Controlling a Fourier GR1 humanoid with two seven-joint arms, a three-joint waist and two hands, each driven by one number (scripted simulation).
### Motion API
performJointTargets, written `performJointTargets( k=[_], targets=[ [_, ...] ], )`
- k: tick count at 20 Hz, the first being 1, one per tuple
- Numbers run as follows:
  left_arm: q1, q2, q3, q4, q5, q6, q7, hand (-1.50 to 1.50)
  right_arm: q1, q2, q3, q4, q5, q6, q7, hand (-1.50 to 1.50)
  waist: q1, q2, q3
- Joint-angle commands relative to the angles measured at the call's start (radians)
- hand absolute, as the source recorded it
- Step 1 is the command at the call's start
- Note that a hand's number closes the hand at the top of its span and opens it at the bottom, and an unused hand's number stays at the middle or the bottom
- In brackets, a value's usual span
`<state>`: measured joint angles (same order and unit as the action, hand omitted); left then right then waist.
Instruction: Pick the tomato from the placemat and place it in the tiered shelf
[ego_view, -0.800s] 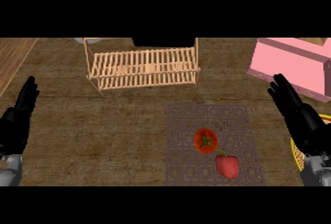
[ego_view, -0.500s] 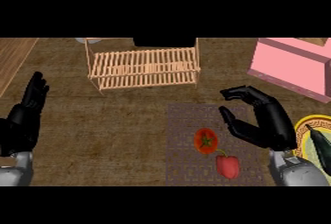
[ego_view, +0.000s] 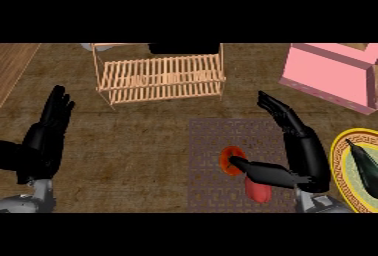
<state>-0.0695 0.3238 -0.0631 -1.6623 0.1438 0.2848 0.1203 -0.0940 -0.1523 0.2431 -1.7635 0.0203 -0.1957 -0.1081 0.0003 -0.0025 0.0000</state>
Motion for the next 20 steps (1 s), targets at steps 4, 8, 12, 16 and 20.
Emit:
performJointTargets(
  k=[4, 8, 12, 16, 20],
  targets=[
    [-0.006, -0.004, 0.019, 0.023, 0.011, -0.013, -0.008, 0.0, 0.038, -0.231, 0.15, -0.197, 0.212, 0.133, 0.243, -1.5, -0.019, -0.004, -0.005],
    [0.009, -0.003, -0.001, -0.02, -0.009, -0.002, 0.021, 0.0, -0.007, -0.337, 0.198, -0.311, 0.31, 0.231, 0.475, -1.5, -0.008, -0.008, -0.005],
    [-0.009, -0.031, -0.006, 0.023, -0.01, 0.006, 0.007, 0.0, -0.069, -0.391, 0.295, -0.341, 0.554, 0.279, 0.664, -1.5, -0.018, -0.008, -0.008],
    [0.006, -0.029, -0.028, -0.001, -0.033, 0.002, 0.005, 0.0, -0.189, -0.313, 0.41, -0.334, 0.695, 0.394, 0.942, -1.5, 0.012, -0.006, -0.006],
    [-0.023, -0.045, -0.033, -0.012, -0.035, 0.009, 0.034, 0.0, -0.245, -0.118, 0.563, -0.273, 0.826, 0.452, 1.171, -1.5, 0.008, -0.002, -0.002]
  ],
)
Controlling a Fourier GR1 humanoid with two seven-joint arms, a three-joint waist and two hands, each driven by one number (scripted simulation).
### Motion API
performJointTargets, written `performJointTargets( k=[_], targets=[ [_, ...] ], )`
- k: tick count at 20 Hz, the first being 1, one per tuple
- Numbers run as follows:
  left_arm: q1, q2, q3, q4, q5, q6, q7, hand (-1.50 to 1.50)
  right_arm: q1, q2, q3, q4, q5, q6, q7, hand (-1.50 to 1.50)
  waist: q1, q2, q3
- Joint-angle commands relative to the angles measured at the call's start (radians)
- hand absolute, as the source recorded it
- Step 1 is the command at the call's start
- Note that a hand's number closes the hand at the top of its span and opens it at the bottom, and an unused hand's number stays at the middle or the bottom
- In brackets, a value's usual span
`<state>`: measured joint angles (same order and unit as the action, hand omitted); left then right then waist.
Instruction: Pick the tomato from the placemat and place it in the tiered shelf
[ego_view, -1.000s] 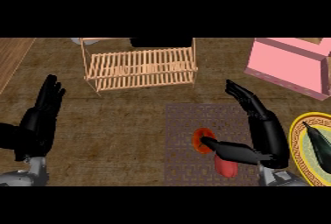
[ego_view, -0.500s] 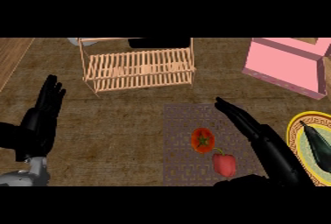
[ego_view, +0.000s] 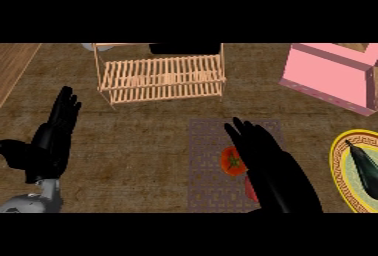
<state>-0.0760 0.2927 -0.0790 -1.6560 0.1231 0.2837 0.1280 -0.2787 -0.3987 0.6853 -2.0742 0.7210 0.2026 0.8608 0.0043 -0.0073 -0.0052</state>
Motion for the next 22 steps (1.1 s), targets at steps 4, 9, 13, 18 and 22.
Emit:
performJointTargets(
  k=[4, 9, 13, 18, 22],
  targets=[
    [0.01, -0.012, 0.02, 0.011, 0.012, -0.026, -0.022, 0.0, -0.106, 0.202, 0.134, 0.201, 0.196, 0.094, 0.217, -1.5, 0.004, 0.007, 0.004],
    [0.032, -0.016, 0.006, -0.05, -0.018, 0.003, 0.016, 0.0, -0.095, 0.201, 0.136, 0.24, 0.268, 0.189, 0.295, -1.5, 0.0, 0.003, 0.004],
    [0.036, -0.029, 0.013, -0.001, -0.015, -0.018, -0.044, 0.0, -0.128, 0.268, 0.091, 0.356, 0.299, 0.227, 0.318, -1.5, 0.003, 0.007, 0.004],
    [0.012, -0.062, 0.004, -0.06, -0.056, 0.023, 0.041, 0.0, -0.038, 0.245, 0.043, 0.324, 0.347, 0.166, 0.187, -1.5, -0.004, 0.006, 0.005],
    [0.022, -0.058, 0.04, -0.016, -0.054, -0.031, -0.004, 0.0, -0.008, 0.276, 0.015, 0.382, 0.395, 0.155, 0.115, -1.5, -0.003, 0.007, 0.005]
  ],
)
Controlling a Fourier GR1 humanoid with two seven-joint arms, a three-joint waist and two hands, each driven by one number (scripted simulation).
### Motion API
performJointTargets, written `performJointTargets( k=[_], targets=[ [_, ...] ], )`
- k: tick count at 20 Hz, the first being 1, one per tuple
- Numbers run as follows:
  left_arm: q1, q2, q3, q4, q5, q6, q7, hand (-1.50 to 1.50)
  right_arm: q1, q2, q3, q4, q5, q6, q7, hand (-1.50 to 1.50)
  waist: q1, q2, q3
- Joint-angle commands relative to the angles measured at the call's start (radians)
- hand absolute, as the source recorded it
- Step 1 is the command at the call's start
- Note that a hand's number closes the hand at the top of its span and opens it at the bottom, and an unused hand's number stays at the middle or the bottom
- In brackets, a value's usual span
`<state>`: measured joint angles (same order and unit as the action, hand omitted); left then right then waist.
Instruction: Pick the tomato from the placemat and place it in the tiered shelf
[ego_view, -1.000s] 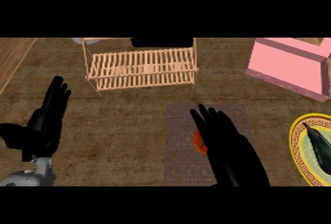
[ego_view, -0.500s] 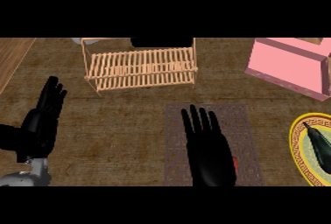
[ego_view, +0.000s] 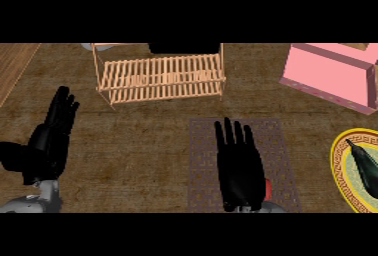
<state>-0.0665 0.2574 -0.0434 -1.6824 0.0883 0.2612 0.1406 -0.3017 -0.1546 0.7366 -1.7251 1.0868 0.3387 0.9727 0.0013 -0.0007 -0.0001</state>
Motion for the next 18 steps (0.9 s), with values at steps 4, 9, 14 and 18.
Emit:
performJointTargets(
  k=[4, 9, 14, 18],
  targets=[
    [0.018, -0.031, 0.015, -0.022, -0.02, -0.024, 0.004, 0.0, 0.052, 0.004, -0.088, 0.074, 0.05, -0.029, -0.088, -1.5, 0.001, 0.0, 0.0],
    [0.021, -0.049, 0.036, 0.01, -0.049, -0.044, -0.047, 0.0, 0.102, 0.042, -0.08, 0.148, 0.126, -0.109, -0.132, -1.5, 0.0, 0.001, 0.0],
    [-0.047, -0.066, 0.066, 0.111, -0.044, -0.065, -0.06, 0.0, 0.119, 0.036, -0.12, 0.192, 0.14, -0.191, -0.233, -1.5, -0.003, 0.001, 0.0],
    [-0.06, -0.055, 0.081, 0.017, -0.046, -0.079, 0.049, 0.0, 0.072, 0.086, -0.173, 0.245, 0.16, -0.158, -0.277, -1.5, 0.0, 0.001, 0.0]
  ],
)
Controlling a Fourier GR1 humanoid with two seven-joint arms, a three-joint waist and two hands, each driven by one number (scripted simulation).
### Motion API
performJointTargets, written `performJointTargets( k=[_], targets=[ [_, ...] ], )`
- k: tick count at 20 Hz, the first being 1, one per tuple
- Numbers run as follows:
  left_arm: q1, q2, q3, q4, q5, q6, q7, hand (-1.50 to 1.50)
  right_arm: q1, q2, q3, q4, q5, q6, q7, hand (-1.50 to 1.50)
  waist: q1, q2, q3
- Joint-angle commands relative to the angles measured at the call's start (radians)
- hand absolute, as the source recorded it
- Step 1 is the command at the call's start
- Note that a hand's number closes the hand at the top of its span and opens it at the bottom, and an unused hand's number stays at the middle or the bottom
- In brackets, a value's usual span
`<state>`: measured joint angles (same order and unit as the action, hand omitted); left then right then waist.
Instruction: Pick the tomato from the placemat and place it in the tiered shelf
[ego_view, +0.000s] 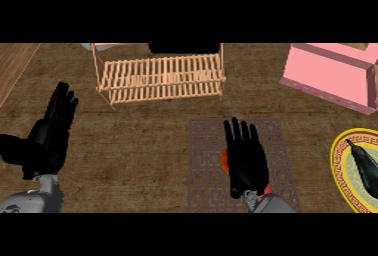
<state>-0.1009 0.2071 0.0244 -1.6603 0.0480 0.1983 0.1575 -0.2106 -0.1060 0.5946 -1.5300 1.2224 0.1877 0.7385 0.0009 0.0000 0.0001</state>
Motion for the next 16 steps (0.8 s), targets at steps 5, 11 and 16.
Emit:
performJointTargets(
  k=[5, 11, 16],
  targets=[
    [0.056, -0.025, -0.011, -0.126, -0.033, -0.018, 0.086, 0.0, 0.047, 0.054, -0.03, 0.074, 0.067, -0.074, -0.066, -1.5, 0.001, -0.001, 0.0],
    [0.035, -0.047, 0.012, -0.001, -0.054, -0.025, -0.024, 0.0, 0.006, 0.071, -0.093, 0.207, 0.047, -0.028, -0.116, 1.5, 0.001, 0.0, 0.0],
    [0.101, -0.048, 0.024, -0.004, -0.037, -0.058, -0.085, 0.0, -0.092, 0.068, -0.068, 0.243, 0.127, -0.042, -0.15, 1.5, 0.006, 0.0, 0.0]
  ],
)
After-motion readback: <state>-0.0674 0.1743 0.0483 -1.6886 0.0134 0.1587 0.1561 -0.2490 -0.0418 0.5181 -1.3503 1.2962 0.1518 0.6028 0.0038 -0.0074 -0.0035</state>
